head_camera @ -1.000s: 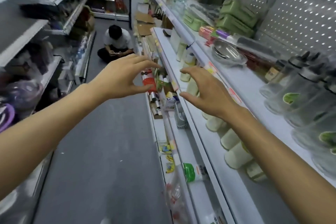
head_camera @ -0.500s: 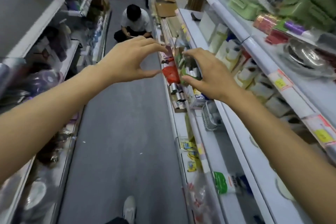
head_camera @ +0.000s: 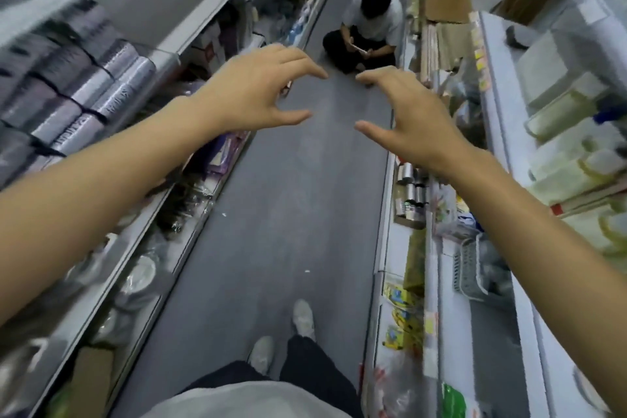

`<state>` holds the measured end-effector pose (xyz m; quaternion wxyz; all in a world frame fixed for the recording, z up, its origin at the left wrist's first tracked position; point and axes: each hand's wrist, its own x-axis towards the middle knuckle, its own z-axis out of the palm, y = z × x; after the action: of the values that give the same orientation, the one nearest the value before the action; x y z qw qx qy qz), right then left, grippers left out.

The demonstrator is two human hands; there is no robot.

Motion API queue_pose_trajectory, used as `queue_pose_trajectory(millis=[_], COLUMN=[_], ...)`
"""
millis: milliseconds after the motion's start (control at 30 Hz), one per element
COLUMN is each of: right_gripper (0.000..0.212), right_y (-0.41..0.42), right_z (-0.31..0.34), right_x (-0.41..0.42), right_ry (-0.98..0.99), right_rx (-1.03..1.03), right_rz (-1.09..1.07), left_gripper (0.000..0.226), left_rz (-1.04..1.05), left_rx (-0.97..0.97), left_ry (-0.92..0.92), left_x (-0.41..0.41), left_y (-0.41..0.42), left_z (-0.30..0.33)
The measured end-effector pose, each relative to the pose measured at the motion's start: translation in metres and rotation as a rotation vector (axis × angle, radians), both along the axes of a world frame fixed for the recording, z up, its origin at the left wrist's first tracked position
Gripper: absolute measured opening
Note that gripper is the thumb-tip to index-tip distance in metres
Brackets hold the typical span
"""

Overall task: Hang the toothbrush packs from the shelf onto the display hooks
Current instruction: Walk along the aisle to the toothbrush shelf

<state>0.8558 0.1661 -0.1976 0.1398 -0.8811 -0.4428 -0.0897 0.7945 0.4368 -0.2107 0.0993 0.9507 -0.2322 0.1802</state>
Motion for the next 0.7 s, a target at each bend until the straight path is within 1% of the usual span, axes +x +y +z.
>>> queue_pose_trajectory(millis=[267, 400, 567, 700], right_gripper=[0.058, 0.058, 0.057, 0.059], right_y=[0.11, 0.166, 0.231, 0.279], right_z=[-0.007, -0.005, -0.001, 0.002], right_x=[0.068, 0.089, 0.096, 0.081], right_ry=[0.013, 0.004, 0.016, 0.016], right_rx=[-0.03, -0.024, 0.003, 0.015], right_rz=[0.353, 0.527, 0.743, 0.886], left_gripper=[0.05, 0.049, 0.051, 0.052], left_rz=[0.342, 0.528, 0.763, 0.946], left_rx=[-0.06, -0.041, -0.022, -0.003], left_ry=[0.015, -0.002, -0.009, 0.009], left_x=[-0.021, -0.042, -0.082, -0.126], left_y=[0.076, 0.096, 0.115, 0.123], left_z=[-0.012, -0.007, -0.001, 0.005])
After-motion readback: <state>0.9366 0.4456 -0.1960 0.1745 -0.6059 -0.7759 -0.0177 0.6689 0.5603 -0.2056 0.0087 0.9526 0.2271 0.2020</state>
